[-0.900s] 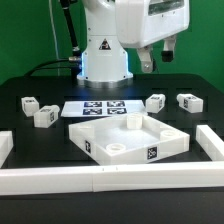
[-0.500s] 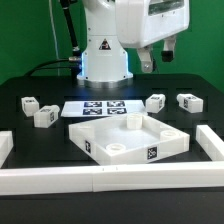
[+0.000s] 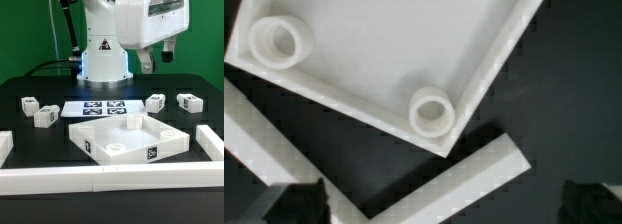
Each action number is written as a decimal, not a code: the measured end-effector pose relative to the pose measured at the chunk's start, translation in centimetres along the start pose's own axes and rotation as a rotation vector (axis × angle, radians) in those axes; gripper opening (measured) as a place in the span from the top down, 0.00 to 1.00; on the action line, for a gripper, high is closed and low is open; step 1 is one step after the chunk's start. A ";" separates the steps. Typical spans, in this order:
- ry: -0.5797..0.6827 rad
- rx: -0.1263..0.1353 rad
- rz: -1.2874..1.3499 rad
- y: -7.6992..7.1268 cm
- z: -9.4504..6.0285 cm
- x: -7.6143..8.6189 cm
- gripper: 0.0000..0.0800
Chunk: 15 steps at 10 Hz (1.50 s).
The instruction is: Assemble square table
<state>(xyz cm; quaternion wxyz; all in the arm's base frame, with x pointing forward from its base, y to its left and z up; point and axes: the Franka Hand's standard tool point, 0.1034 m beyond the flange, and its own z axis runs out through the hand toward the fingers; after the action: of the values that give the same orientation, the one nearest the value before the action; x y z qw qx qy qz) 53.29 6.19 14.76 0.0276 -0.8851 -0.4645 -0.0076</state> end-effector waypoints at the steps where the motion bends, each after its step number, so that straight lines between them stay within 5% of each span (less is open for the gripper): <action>1: -0.001 0.000 -0.010 0.0 0.0 0.0 0.19; 3: -0.016 0.004 -0.080 -0.9 0.0 -1.2 0.19; 7: -0.042 0.036 -0.513 -3.4 0.1 -7.7 0.19; 11: -0.035 0.043 -0.792 -3.2 0.7 -7.9 0.19; 15: 0.023 0.136 -1.163 -0.7 6.8 -10.7 0.19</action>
Offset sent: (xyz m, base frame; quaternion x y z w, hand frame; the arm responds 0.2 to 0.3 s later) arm -0.0527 -0.0136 0.0015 -0.0031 -0.0222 -0.2023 0.9791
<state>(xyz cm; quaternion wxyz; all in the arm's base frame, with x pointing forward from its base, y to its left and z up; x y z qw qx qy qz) 46.57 -1.86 7.59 0.0807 -0.4810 -0.8730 -0.0010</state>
